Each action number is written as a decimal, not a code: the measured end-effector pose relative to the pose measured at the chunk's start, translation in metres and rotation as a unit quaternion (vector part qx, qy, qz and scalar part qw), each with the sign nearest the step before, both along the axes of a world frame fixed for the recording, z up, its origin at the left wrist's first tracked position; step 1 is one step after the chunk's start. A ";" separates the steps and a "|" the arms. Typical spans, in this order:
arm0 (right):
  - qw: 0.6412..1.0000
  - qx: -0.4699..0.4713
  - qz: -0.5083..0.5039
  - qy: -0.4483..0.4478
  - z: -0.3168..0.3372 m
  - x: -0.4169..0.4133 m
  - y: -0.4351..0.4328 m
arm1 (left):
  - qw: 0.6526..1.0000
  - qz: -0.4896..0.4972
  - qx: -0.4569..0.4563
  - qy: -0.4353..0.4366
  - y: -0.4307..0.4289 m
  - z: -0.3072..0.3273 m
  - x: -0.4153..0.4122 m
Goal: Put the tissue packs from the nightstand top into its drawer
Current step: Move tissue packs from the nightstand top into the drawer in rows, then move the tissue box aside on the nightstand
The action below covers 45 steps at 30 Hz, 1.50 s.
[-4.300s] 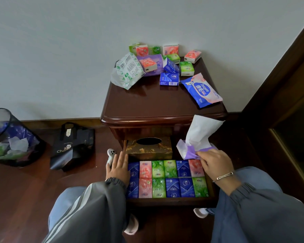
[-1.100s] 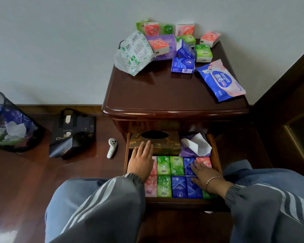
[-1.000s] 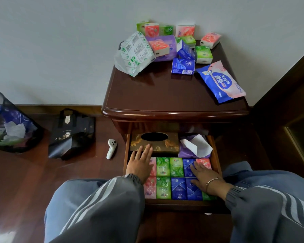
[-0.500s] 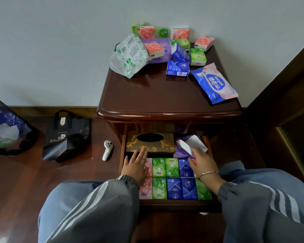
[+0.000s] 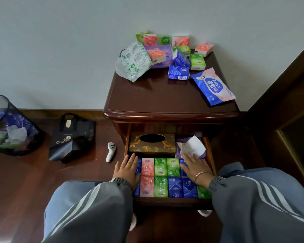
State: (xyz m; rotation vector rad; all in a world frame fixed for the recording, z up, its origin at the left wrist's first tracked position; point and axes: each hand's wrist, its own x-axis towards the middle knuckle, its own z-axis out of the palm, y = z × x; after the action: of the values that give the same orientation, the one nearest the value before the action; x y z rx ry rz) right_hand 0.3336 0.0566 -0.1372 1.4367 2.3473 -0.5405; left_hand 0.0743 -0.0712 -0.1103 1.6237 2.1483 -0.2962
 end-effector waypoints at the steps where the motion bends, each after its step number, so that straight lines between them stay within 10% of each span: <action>1: 1.000 0.003 0.000 -0.003 0.004 0.002 -0.002 | 1.000 0.000 -0.002 0.002 -0.001 0.001 0.001; 7: 0.980 0.074 -0.118 0.143 0.045 0.007 -0.008 | 0.988 0.063 0.137 -0.030 -0.001 0.020 0.003; 12: 0.757 0.142 -0.456 0.446 0.098 0.018 0.023 | 0.885 0.237 0.366 -0.165 0.018 0.059 -0.017; 18: 0.702 0.043 -0.485 0.519 0.131 0.016 0.063 | 0.766 0.331 0.346 -0.429 0.065 0.100 -0.042; 27: 0.749 0.008 -0.454 0.483 0.129 0.055 0.075 | 0.759 0.356 0.296 -0.458 0.066 0.108 -0.064; 37: 0.945 -0.039 -0.231 0.227 0.168 0.125 -0.017 | 0.962 0.148 0.090 -0.211 -0.033 0.152 -0.076; 41: 0.981 0.121 -0.075 0.133 0.169 0.086 -0.060 | 0.966 -0.011 0.241 -0.094 -0.035 0.158 -0.020; 45: 0.992 0.116 -0.039 0.030 0.162 0.043 -0.061 | 0.980 -0.063 0.178 -0.063 -0.013 0.143 0.028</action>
State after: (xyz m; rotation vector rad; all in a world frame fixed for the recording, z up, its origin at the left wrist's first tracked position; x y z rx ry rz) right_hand 0.3764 -0.0045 0.0249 1.6391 2.4774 -0.3425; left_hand 0.1024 -0.0838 0.0326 1.9185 2.0937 0.1628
